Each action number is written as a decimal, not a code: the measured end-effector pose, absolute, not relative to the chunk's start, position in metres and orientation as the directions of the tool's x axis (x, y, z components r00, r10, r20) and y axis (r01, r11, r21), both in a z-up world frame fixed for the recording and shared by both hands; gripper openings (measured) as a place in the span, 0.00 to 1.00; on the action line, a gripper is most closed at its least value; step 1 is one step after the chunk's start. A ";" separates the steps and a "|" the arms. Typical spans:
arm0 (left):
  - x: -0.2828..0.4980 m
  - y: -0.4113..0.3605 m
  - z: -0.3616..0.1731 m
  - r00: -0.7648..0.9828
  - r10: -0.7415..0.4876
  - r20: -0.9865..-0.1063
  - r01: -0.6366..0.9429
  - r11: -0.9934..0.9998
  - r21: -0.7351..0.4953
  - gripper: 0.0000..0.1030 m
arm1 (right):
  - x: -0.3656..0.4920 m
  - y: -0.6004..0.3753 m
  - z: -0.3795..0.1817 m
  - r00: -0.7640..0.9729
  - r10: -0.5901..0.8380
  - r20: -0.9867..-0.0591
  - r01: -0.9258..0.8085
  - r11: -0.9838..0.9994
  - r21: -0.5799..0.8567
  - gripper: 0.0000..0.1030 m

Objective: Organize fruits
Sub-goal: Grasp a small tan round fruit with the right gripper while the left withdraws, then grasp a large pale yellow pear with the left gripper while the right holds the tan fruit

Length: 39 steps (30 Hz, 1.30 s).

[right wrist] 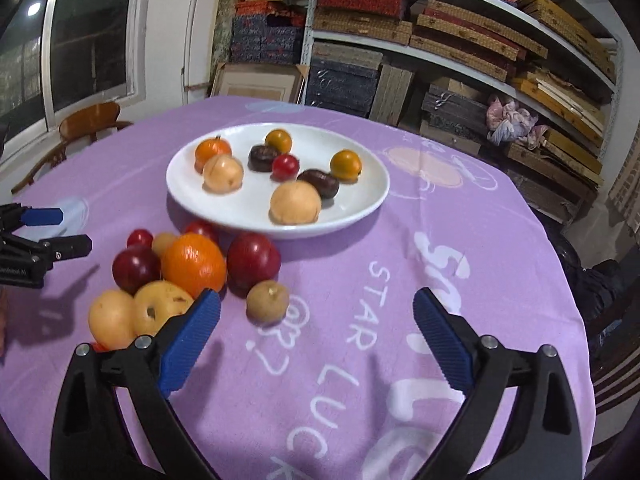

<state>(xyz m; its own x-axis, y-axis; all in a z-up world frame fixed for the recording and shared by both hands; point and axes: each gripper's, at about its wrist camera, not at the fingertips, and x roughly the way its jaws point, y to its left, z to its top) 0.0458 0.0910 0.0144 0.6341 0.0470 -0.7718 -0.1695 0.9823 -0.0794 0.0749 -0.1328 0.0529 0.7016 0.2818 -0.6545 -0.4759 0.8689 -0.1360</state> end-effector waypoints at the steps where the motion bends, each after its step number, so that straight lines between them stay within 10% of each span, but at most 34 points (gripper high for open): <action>1: 0.045 0.094 0.015 0.637 0.046 -0.769 -0.177 0.980 -0.089 0.97 | 0.078 -0.131 0.050 0.681 0.290 -0.673 -0.491 0.862 -0.126 0.80; 3: 0.044 0.098 0.013 0.635 0.046 -0.771 -0.193 0.976 -0.101 0.97 | 0.085 -0.131 0.043 0.621 0.333 -0.710 -0.521 0.852 -0.056 0.49; 12: 0.052 0.085 0.003 0.576 0.097 -0.812 -0.172 0.985 -0.004 0.97 | 0.090 -0.119 0.043 0.566 0.396 -0.723 -0.566 0.825 0.009 0.37; 39: 0.051 0.081 0.003 0.573 0.098 -0.814 -0.159 0.987 0.006 0.97 | 0.113 -0.141 0.033 0.526 0.367 -0.767 -0.508 0.859 0.063 0.27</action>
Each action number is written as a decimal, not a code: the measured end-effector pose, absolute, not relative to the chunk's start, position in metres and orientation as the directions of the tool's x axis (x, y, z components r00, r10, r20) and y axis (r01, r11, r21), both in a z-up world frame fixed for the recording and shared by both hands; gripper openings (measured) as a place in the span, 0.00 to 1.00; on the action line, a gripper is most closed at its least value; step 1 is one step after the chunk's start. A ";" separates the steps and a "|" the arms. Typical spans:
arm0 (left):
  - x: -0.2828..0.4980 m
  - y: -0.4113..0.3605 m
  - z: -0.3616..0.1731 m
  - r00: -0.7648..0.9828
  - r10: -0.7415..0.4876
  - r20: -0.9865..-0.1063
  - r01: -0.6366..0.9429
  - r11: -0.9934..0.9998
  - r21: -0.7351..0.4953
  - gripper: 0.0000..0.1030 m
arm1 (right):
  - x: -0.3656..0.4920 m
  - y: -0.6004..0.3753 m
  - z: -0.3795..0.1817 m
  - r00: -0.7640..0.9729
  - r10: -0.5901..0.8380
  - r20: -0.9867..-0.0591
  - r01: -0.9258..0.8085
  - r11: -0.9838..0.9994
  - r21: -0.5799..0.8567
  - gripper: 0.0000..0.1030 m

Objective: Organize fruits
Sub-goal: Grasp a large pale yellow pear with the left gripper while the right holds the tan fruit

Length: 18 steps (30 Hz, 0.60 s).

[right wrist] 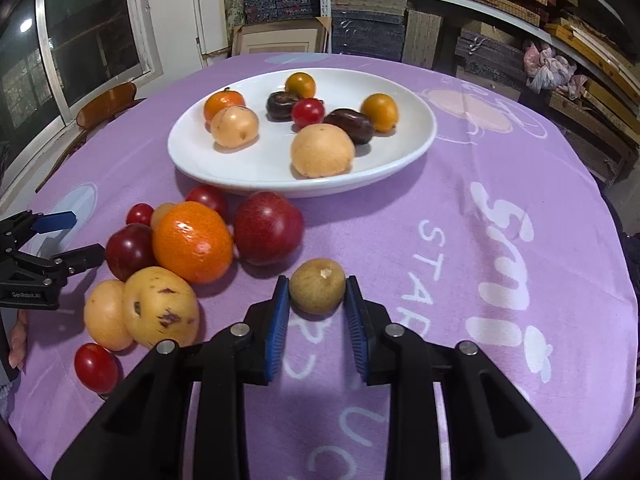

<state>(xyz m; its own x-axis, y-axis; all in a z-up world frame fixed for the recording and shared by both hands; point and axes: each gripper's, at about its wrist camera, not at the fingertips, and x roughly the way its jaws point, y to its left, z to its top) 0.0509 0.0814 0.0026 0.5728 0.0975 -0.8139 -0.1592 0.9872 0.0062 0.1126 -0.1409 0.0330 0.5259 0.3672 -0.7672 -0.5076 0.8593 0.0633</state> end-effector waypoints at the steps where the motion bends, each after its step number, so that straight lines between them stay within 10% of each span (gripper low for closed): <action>1: 0.048 0.079 0.003 0.577 0.080 -0.813 -0.140 0.990 -0.002 0.97 | 0.113 -0.148 0.033 0.529 0.363 -0.767 -0.494 0.867 0.069 0.27; 18: 0.008 -0.037 0.009 0.603 -0.052 -0.796 0.135 0.990 0.038 0.97 | 0.110 -0.161 0.030 0.514 0.379 -0.770 -0.485 0.868 0.103 0.27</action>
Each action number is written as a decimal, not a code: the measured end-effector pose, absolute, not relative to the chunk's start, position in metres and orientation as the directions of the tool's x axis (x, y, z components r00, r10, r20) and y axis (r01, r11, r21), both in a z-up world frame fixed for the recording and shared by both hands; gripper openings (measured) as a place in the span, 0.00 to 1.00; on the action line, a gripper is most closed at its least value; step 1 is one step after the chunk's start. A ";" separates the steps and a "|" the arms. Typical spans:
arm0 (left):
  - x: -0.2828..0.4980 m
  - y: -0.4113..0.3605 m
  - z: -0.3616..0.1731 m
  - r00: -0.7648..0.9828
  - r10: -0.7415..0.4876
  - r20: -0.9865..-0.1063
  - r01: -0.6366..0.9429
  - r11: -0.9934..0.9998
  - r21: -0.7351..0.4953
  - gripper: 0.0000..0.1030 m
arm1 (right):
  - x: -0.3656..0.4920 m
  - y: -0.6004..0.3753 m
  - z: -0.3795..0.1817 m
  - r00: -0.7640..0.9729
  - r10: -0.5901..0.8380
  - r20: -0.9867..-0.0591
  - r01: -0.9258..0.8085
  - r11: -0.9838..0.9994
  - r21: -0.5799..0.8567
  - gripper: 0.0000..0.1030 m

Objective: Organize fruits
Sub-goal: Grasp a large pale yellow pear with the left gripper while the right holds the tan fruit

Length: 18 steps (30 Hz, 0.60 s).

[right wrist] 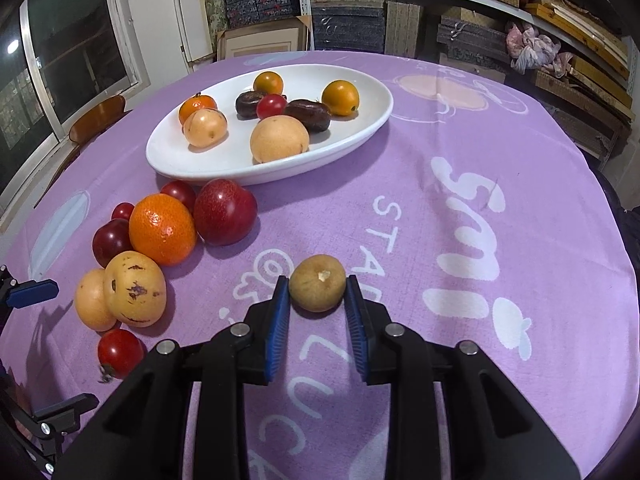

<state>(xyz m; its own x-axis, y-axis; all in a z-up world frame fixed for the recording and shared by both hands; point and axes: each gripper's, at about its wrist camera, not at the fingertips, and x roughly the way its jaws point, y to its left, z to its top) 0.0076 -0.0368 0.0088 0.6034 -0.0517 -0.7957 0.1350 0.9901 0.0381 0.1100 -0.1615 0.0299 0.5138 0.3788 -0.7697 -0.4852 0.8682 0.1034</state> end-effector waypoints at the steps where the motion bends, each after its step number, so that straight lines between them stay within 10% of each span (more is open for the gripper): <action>1: 0.012 -0.036 0.008 0.590 -0.068 -0.805 0.125 0.992 0.007 0.97 | 0.110 -0.161 0.030 0.513 0.380 -0.769 -0.485 0.868 0.105 0.27; 18: 0.047 -0.013 0.007 0.621 0.028 -0.784 -0.003 0.999 0.034 0.93 | 0.111 -0.166 0.030 0.506 0.398 -0.765 -0.485 0.865 0.129 0.28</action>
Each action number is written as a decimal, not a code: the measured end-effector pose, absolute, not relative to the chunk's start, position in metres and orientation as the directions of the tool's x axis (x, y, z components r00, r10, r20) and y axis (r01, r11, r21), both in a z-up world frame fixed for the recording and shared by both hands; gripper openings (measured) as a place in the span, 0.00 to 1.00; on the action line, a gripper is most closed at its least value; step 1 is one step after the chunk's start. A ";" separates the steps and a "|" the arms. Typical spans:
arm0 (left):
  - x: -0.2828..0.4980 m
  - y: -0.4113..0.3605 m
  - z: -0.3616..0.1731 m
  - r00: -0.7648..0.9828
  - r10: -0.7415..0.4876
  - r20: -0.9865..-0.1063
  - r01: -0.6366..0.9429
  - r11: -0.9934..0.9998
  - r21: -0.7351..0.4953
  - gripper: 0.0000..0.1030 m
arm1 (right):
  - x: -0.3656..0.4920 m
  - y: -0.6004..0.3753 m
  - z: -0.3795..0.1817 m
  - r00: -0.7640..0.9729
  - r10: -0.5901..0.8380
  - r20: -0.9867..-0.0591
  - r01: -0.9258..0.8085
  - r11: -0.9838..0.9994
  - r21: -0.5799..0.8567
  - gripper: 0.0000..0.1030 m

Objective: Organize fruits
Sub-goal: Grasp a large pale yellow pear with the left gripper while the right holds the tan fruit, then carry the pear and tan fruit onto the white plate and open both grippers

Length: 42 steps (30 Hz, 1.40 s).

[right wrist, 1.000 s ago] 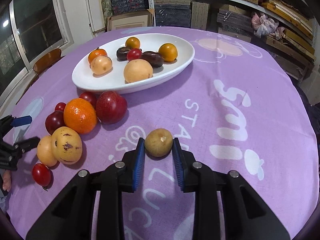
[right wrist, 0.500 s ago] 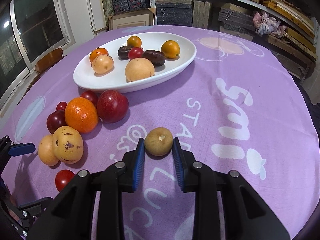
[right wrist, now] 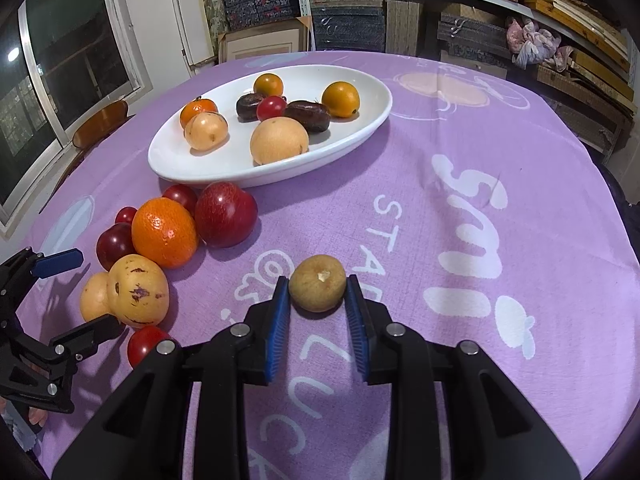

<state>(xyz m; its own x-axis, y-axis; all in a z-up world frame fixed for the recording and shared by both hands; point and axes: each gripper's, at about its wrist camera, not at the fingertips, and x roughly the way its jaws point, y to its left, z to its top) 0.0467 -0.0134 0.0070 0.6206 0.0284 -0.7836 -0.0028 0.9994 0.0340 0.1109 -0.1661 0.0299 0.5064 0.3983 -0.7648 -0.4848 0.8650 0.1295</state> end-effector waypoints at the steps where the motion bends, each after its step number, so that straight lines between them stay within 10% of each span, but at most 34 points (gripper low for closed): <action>1: 0.048 -0.015 0.006 0.615 0.023 -0.788 0.011 0.999 0.038 0.84 | 0.111 -0.166 0.030 0.506 0.399 -0.765 -0.485 0.865 0.130 0.28; 7: 0.042 -0.026 0.005 0.624 -0.059 -0.779 0.115 0.993 0.017 0.43 | 0.111 -0.166 0.030 0.506 0.398 -0.765 -0.485 0.865 0.129 0.28; 32: 0.044 0.037 0.071 0.742 0.009 -0.671 -0.021 1.000 -0.009 0.43 | 0.108 -0.171 0.036 0.538 0.400 -0.742 -0.469 0.874 0.131 0.27; 42: 0.138 0.035 0.110 0.753 -0.004 -0.658 0.004 1.000 -0.002 0.43 | 0.142 -0.150 0.126 0.628 0.444 -0.639 -0.503 0.858 0.102 0.26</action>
